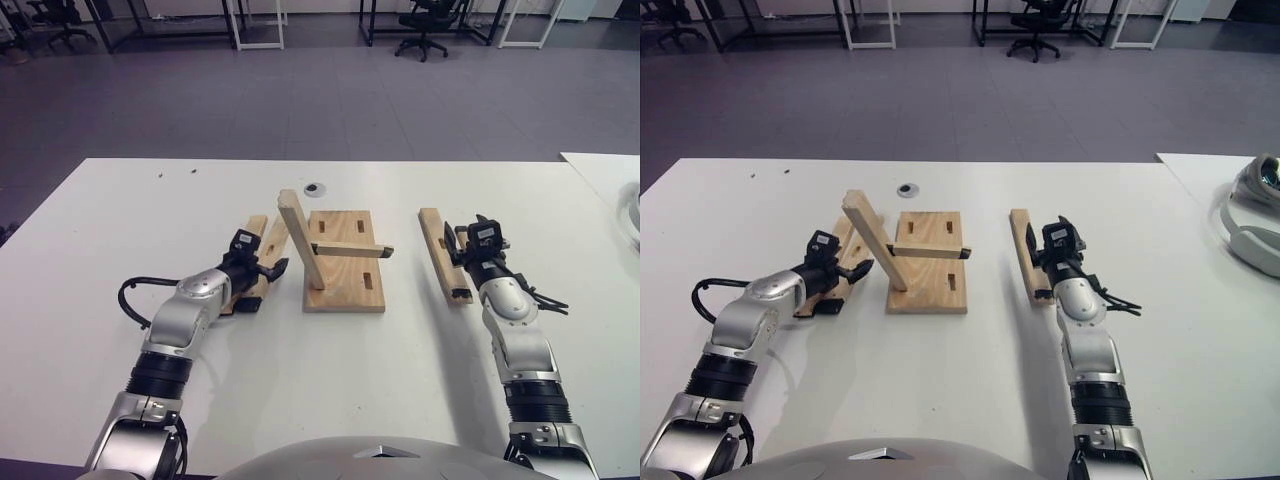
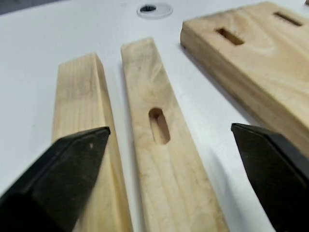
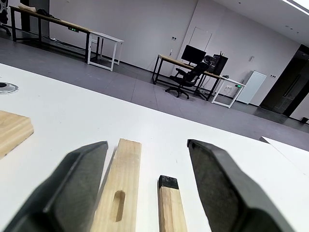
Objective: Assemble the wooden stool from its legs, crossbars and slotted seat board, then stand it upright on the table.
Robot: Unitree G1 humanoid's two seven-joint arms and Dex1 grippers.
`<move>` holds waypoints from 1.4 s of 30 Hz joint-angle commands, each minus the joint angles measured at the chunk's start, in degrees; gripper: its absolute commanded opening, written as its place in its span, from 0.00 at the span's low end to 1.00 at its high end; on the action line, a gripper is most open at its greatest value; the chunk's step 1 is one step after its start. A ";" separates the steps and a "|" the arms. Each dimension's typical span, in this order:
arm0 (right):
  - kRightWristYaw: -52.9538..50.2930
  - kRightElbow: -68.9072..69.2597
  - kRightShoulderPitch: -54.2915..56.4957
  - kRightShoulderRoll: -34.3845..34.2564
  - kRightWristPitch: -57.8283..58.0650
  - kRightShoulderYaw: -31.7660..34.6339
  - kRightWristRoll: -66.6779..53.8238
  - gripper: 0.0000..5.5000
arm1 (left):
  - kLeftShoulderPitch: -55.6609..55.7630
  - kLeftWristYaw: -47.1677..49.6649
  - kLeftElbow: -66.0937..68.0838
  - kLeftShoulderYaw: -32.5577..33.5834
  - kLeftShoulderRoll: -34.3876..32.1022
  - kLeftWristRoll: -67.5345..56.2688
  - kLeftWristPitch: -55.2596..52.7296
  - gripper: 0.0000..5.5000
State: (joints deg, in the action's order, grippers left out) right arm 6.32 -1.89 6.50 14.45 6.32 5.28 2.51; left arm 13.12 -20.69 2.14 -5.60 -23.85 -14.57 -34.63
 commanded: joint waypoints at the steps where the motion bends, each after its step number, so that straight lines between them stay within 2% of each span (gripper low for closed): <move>1: -0.74 -0.72 -0.24 -0.50 -0.09 -0.12 0.20 0.56 | -0.84 -1.30 0.94 -1.95 -0.26 2.71 -0.89 0.73; 10: -1.90 -0.88 -0.39 -1.47 -0.29 -0.15 0.43 0.56 | -1.78 -3.05 0.87 -6.69 -4.74 11.34 0.39 0.44; 13: -2.22 -1.20 -0.25 -1.53 -0.51 -0.15 0.43 0.56 | -1.95 -3.09 2.35 -7.02 -5.44 13.44 1.92 0.38; 18: -1.52 -1.61 1.09 -0.62 -0.77 2.78 -2.42 0.56 | -1.81 -3.29 0.48 -4.98 -1.99 10.86 1.70 0.38; 22: 6.42 2.28 6.24 0.82 2.78 10.36 -17.80 0.56 | 4.59 -1.93 -5.48 5.60 2.39 2.57 -2.10 0.38; 24: 9.37 4.57 12.34 1.85 7.07 13.48 -27.24 0.56 | 10.49 -3.73 -6.59 8.01 2.17 0.09 -0.68 0.38; 27: 11.31 5.45 23.53 1.63 15.18 16.01 -41.05 0.56 | 20.85 -10.02 -0.12 6.49 1.46 0.23 7.72 0.38; 32: 9.39 -2.39 40.99 -5.85 25.13 17.03 -58.85 0.56 | 38.32 -16.97 13.75 4.67 3.56 2.50 26.93 0.38; 36: 8.08 -6.96 45.75 -7.93 27.67 18.70 -64.52 0.56 | 41.06 -19.40 13.91 2.01 4.55 3.86 31.73 0.38; 42: 8.67 -7.19 48.66 -8.07 28.50 17.84 -66.09 0.56 | 41.14 -24.02 12.80 -0.27 4.73 3.82 32.46 0.38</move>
State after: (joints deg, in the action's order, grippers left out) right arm 14.82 -9.51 53.86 6.14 33.68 23.90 -63.16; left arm 53.24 -43.21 15.55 -5.37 -19.13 -10.76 -2.85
